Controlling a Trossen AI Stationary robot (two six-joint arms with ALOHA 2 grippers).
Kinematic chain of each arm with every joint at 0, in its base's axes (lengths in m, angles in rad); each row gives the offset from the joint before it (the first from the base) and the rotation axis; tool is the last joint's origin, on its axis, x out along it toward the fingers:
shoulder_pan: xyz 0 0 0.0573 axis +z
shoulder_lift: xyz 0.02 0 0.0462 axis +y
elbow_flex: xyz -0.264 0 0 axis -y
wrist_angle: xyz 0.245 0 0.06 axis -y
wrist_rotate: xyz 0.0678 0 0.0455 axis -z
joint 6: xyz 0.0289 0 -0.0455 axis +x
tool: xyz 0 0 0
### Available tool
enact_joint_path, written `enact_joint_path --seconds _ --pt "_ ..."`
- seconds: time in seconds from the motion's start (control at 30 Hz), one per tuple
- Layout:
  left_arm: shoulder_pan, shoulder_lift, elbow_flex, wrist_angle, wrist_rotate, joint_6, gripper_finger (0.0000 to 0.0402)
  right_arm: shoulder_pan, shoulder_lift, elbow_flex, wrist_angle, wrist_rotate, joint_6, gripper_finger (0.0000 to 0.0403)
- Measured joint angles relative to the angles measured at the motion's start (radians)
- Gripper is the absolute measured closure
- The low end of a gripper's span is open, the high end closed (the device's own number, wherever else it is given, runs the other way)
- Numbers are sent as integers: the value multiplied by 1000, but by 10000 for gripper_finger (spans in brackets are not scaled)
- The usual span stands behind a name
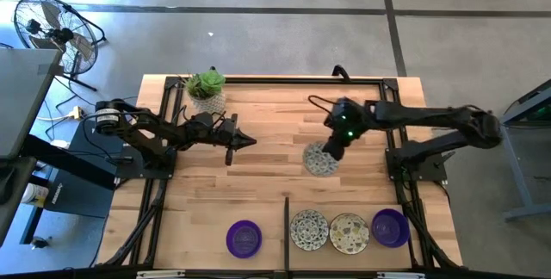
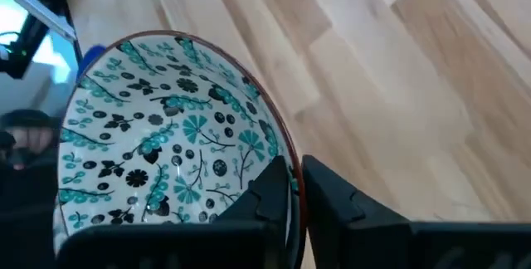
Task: Pick & Place Mini bowls
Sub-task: Stack the blue patterned bowl on the blue patterned bowls on the shelf
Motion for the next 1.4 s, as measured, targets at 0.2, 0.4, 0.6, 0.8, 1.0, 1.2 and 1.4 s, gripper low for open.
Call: enact_joint_path --seconds 0.2,0.4,0.6,0.8,1.0,1.2,1.4 --pt "0 0 0 1 -8 2 396 208 -26 178 -247 184 104 390" --pt "0 0 0 1 -9 3 396 419 53 266 -301 237 210 386" --pt "0 0 0 1 -9 0 396 554 152 267 -253 228 295 387" --pt "0 0 0 1 -9 0 396 600 190 268 -96 204 324 388" --pt "0 0 0 2 -12 -8 396 617 229 268 -65 264 310 387" --pt "0 0 0 2 -12 -8 396 633 291 268 2 234 306 386" --pt "0 0 0 2 -12 -8 396 652 318 268 55 243 321 384"
